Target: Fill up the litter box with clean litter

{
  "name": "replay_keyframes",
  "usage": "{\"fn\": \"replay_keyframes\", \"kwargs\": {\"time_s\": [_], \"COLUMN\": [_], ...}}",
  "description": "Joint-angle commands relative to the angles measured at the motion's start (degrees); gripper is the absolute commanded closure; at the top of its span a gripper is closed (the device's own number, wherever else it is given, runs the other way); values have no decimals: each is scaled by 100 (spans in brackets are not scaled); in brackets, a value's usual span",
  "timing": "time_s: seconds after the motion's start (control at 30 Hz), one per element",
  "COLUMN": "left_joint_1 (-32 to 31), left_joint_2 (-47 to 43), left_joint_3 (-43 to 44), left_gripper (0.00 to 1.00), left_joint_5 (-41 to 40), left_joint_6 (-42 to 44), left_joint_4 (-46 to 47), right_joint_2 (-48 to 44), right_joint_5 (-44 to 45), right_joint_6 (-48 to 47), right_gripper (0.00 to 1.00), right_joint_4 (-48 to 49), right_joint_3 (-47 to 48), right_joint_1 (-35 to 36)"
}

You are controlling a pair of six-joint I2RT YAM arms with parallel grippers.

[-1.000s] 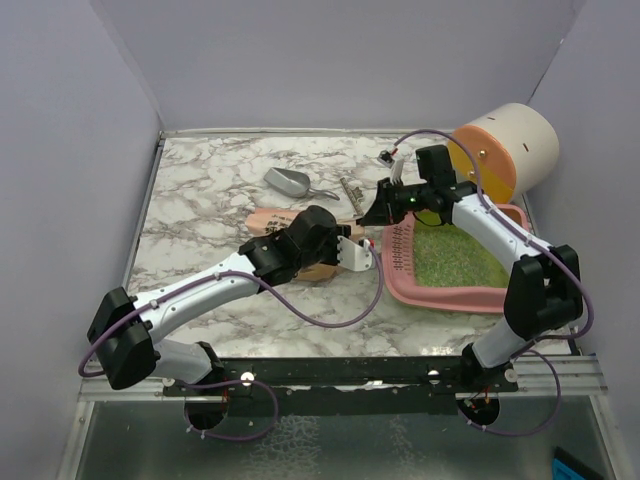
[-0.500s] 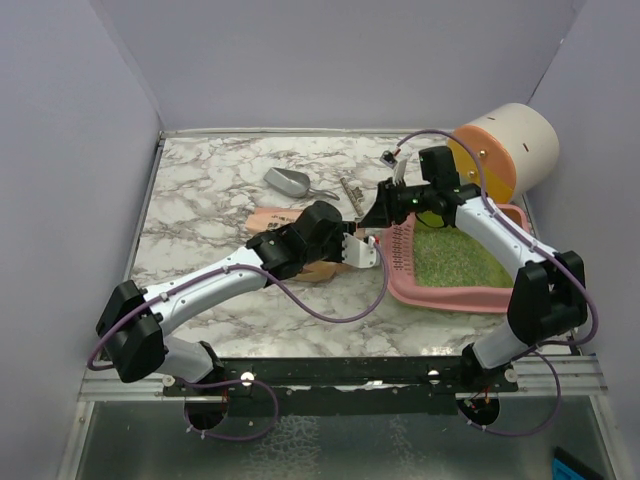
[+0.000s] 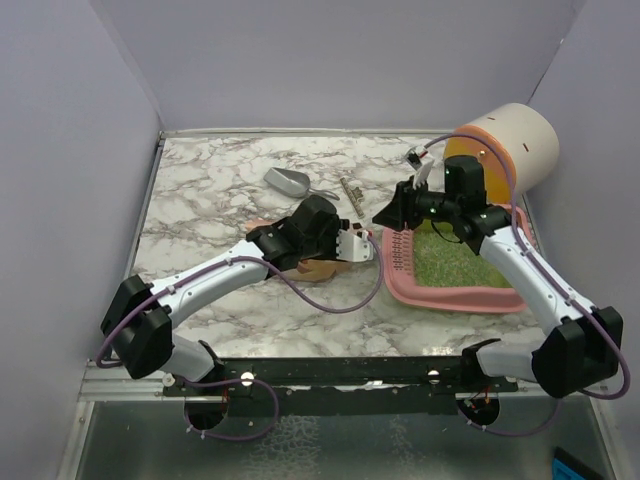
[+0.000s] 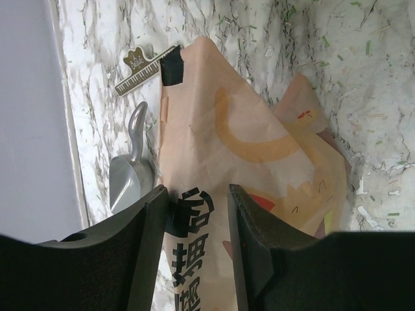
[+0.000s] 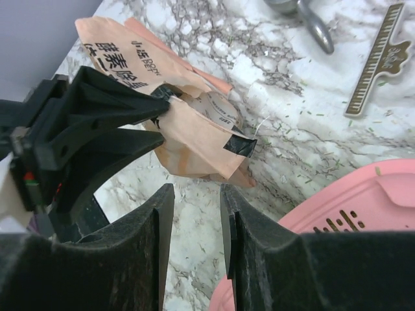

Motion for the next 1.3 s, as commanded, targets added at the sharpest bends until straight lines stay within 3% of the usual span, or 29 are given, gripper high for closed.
{"fn": "replay_keyframes", "kwargs": {"time_s": [0.0,0.13,0.2,0.37,0.6,0.7,0.87,1.0,1.13,1.27], "left_joint_1": [210,323,369,528,1102,1480,1511,1511,1511,1511], "left_joint_2": [164,378,437,404,-376,-813,-768,-624,-644,-795], "left_joint_3": [104,265,355,529,623,536,504,259,31,-131], "left_gripper": [56,59,65,100,100,100,100,100,100,100], "left_joint_5": [422,720,943,1422,1551,2029,2612,2772,3161,3268], "left_joint_6": [-150,-196,-279,-412,-953,-1291,-1808,-2168,-2409,-2222], "left_joint_4": [19,53,51,8,-128,-1,26,231,348,258], "right_joint_2": [-495,-587,-587,-648,-683,-644,-312,263,844,1504], "right_joint_5": [540,604,613,766,1006,900,567,384,420,423], "right_joint_6": [162,105,99,50,9,53,134,-87,-293,-471], "right_gripper": [65,65,65,65,65,65,64,61,67,61], "right_joint_4": [329,286,257,222,206,314,414,3,-373,-430], "right_joint_3": [-116,-154,-154,-180,-158,-164,10,532,1180,1830], "right_joint_1": [-27,-33,-30,-33,-29,-33,-32,-33,-35,-33]}}
